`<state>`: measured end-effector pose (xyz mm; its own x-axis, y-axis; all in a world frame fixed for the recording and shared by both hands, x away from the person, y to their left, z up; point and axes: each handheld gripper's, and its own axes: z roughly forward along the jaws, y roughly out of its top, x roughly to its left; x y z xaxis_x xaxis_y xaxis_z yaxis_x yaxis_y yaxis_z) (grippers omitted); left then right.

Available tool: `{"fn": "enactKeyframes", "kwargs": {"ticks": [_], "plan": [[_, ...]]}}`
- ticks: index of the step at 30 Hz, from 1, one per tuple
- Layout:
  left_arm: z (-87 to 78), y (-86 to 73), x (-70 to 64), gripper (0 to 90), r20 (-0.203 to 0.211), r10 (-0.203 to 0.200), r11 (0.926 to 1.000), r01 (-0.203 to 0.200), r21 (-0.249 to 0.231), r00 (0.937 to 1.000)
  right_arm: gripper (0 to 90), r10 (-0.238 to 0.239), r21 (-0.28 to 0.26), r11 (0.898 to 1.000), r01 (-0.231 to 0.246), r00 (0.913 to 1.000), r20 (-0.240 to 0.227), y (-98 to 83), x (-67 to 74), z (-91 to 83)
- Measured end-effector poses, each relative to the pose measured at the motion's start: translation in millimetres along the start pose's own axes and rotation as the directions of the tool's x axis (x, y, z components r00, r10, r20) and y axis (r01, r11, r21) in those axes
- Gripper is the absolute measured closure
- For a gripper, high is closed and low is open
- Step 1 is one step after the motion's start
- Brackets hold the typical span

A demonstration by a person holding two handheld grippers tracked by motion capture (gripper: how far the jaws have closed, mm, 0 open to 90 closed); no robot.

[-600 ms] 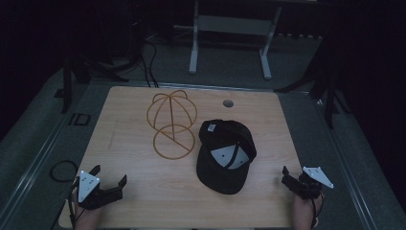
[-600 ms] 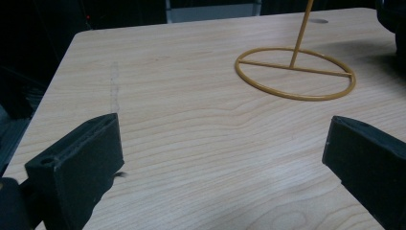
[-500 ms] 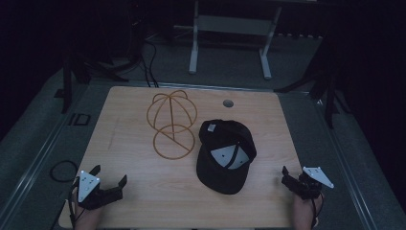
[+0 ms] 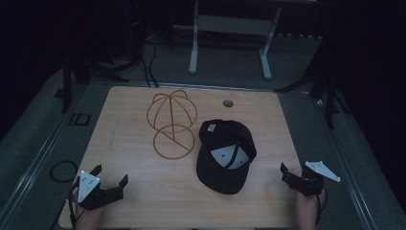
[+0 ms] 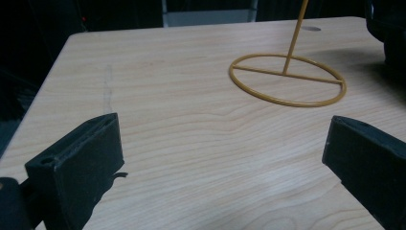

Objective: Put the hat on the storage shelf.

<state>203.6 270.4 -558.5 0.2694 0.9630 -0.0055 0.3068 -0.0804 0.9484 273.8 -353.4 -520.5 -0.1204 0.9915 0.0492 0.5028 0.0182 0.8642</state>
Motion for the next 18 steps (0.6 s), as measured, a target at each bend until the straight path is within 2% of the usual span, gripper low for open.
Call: {"fn": "enactKeyframes", "kwargs": {"ticks": [2,7,11,13,16,17,18], "plan": [[0.5,-0.1,0.6,0.7,-0.001,-0.002,1.0000,0.002,0.007,1.0000,13.3,-0.002,-0.011,1.000,0.002,0.9998,-0.018,9.7,4.0,-6.0],[-0.3,0.5,1.9,0.8,0.038,-0.056,0.9984,0.056,-0.011,0.9977,13.1,-0.025,-0.048,0.999,0.021,0.9972,-0.070,37.5,16.3,-22.3],[-2.2,3.4,1.5,0.7,0.068,-0.078,0.9969,0.079,-0.005,0.9946,12.8,-0.058,-0.106,0.993,0.047,0.9928,-0.105,60.9,29.3,-37.1],[-3.1,5.5,-0.6,0.7,0.054,-0.061,0.9980,0.060,0.020,0.9967,12.5,-0.076,-0.130,0.990,0.060,0.9898,-0.120,72.3,36.0,-43.0],[-2.9,7.4,-4.8,0.7,0.065,-0.036,0.9977,0.032,0.060,0.9972,11.7,-0.094,-0.140,0.987,0.075,0.9860,-0.138,87.8,47.1,-49.3],[-2.9,7.4,-4.8,0.7,0.065,-0.036,0.9977,0.032,0.060,0.9972,11.7,-0.094,-0.140,0.987,0.075,0.9860,-0.138,87.8,47.1,-49.3],[-2.4,8.1,-7.5,0.7,0.079,-0.022,0.9973,0.016,0.072,0.9966,11.6,-0.099,-0.141,0.987,0.080,0.9853,-0.139,92.5,51.5,-51.1]]}}
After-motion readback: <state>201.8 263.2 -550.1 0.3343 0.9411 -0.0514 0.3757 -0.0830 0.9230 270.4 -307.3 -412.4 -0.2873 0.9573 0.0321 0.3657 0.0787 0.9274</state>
